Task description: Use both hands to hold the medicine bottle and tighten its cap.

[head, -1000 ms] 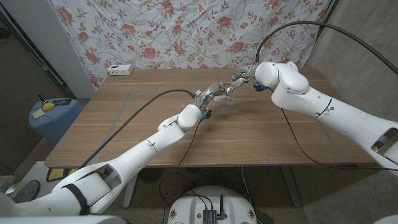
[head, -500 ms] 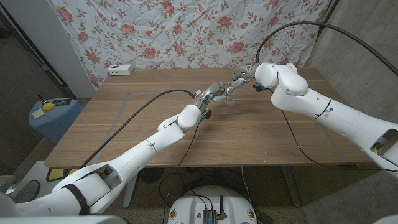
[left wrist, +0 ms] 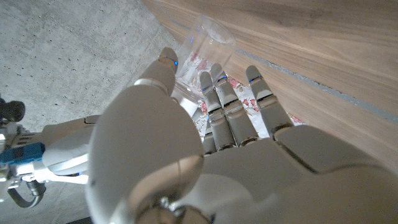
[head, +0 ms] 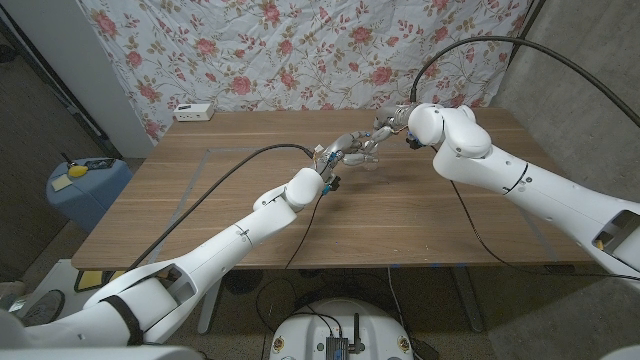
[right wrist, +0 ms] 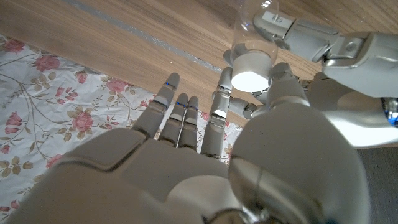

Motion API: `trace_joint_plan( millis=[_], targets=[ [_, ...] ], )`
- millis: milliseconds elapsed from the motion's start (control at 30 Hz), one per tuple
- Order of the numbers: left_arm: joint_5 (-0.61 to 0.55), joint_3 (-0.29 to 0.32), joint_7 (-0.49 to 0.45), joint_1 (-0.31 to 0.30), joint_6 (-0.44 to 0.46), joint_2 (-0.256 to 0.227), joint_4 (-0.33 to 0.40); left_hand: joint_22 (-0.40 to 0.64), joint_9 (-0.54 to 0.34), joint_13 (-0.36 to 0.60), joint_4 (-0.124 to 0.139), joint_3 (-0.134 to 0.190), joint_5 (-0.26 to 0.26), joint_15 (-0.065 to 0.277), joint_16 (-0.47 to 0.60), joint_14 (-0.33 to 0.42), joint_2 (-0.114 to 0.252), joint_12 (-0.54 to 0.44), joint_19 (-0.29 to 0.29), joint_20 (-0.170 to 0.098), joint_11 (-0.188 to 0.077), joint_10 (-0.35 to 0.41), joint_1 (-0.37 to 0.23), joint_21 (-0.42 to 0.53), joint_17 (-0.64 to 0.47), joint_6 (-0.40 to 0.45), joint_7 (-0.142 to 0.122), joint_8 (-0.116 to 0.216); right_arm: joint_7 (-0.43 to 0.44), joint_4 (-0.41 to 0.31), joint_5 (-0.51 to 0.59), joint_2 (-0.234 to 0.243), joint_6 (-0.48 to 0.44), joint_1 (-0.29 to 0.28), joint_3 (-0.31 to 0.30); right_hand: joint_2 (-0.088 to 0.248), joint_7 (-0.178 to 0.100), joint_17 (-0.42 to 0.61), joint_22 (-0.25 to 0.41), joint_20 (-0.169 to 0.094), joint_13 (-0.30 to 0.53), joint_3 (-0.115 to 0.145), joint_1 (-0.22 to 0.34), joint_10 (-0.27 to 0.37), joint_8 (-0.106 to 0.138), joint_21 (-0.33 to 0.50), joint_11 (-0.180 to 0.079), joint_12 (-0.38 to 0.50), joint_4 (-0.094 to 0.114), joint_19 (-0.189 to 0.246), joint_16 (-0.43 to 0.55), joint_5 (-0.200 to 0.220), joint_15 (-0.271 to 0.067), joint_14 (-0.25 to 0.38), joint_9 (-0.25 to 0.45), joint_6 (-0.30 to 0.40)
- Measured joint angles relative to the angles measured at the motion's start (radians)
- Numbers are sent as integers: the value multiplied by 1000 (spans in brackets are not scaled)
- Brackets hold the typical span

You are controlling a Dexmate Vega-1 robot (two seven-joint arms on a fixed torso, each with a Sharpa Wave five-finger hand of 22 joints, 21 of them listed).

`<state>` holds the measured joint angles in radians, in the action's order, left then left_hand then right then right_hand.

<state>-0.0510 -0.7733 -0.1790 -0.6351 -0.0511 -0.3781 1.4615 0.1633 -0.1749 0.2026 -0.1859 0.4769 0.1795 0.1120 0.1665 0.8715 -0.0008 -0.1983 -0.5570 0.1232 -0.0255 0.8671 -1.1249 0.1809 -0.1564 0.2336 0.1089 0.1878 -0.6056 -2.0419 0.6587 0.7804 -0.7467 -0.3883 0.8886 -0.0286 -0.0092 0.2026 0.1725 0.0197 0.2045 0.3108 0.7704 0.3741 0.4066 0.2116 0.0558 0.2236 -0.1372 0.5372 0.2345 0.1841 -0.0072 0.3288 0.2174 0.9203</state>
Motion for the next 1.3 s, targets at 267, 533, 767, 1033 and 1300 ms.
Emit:
trace_joint_plan(
  millis=[267, 533, 767, 1033, 1300],
  targets=[
    [1, 0, 5, 2, -6, 0, -3, 0, 0, 0, 0, 0, 0, -2, 0, -2, 0, 3, 0, 0, 0, 0, 0, 0, 0, 0, 0, 0, 8, 1, 28, -6, -12, -6, 7, 1, -9, 0, 0, -7, -5, -6, -25, 31, 12, 0, -5, 6, 11, 17, 8, -3, -11, 25, -5, 52],
    [2, 0, 8, 2, -9, 0, -4, 0, 0, 0, 0, 0, 0, -2, 0, -2, -3, 2, 0, 0, 0, 0, 3, 0, 0, 0, 0, 0, 14, 1, 59, -12, -26, -14, 13, 2, 0, 2, 0, -13, -5, -10, -49, 68, 27, 0, -11, 10, 15, 41, 17, -4, -21, 50, -10, 101],
    [3, 0, 8, 2, -9, -1, -3, 0, 0, -1, 0, 0, 1, -2, -1, -2, -6, 1, 0, 0, 0, 0, 5, 0, 0, 0, 0, 0, 17, 1, 85, -18, -36, -22, 16, 2, 2, 1, 0, -22, -5, -14, -58, 95, 35, 0, -17, 14, 19, 50, 21, -6, -38, 72, -13, 155],
    [3, 0, 8, -2, -10, -3, 1, 0, 0, 0, -1, 1, 3, -2, -1, -2, -5, 2, 0, 0, 0, 0, 5, 0, 1, 0, 0, 0, 29, 1, 111, -25, -45, -35, 17, 6, 2, 2, 2, -29, -9, -25, -80, 131, 49, 0, -20, 17, 20, 75, 25, -6, -37, 99, -19, 209],
    [2, 2, 4, -8, -10, -5, 9, 0, 0, 0, -3, 3, 3, -3, -1, -3, -5, 3, 6, 5, -2, -2, 5, 0, 0, 0, 0, 0, 49, 0, 134, -35, -53, -55, 13, 4, -2, 2, 2, -37, -9, -31, -96, 172, 56, 5, -23, 20, 18, 91, 31, -6, -37, 127, -22, 259]
  ],
)
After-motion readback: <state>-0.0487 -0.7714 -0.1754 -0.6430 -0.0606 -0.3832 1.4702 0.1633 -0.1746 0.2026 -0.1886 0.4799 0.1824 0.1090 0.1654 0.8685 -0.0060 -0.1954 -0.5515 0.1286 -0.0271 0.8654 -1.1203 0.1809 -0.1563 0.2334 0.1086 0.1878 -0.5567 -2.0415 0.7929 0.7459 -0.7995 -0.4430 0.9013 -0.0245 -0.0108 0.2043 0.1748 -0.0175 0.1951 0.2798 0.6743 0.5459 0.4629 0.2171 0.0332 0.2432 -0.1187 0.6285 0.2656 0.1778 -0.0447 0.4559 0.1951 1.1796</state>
